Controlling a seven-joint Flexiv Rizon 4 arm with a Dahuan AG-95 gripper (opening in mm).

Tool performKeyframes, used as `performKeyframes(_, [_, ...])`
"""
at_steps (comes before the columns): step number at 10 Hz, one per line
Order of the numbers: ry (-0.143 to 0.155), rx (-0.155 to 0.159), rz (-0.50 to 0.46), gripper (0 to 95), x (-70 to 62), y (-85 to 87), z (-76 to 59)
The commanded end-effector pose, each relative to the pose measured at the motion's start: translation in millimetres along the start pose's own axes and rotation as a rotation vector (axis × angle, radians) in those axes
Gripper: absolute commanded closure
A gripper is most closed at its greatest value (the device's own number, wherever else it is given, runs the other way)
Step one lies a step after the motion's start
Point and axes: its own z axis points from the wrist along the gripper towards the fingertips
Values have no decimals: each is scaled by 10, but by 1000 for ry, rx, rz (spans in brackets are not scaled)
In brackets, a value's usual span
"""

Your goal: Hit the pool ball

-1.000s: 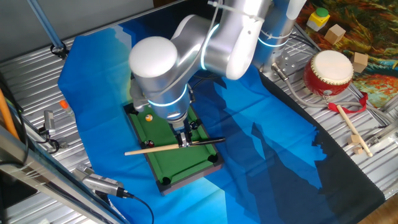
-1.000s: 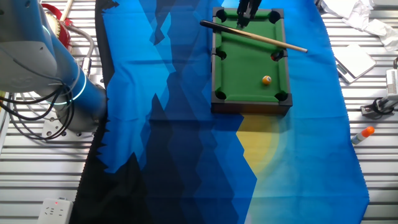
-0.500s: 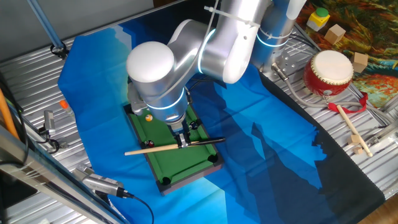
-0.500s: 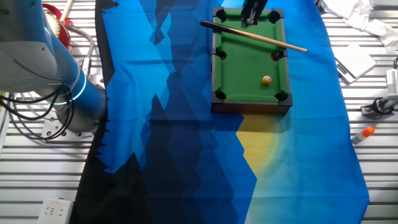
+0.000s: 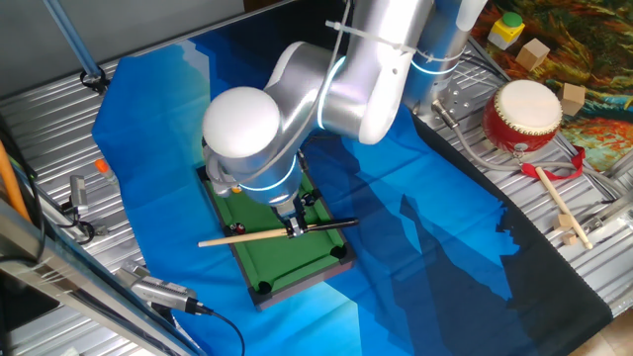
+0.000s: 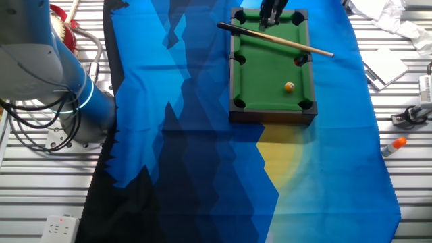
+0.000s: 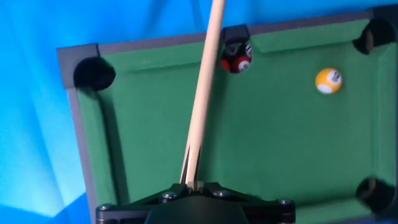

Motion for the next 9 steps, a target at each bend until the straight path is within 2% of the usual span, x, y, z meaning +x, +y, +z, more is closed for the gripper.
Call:
performKeyframes(1, [-7,-33,-6,950,-131,-30,-93])
performKeyframes(2, [-9,-59,-11,950,-252,-27,-131])
performKeyframes(3, [-12,-77,-11,950,-316,-22,-154])
performKeyframes(4, [-13,-91,-12,950,-457,-12,-214])
performKeyframes(7, [-21,-95,-9,950,-842,114,-319])
performKeyframes(8, [-21,-95,-9,950,-842,114,-319])
performKeyframes(9, [-22,-95,1,950,-1006,192,-348])
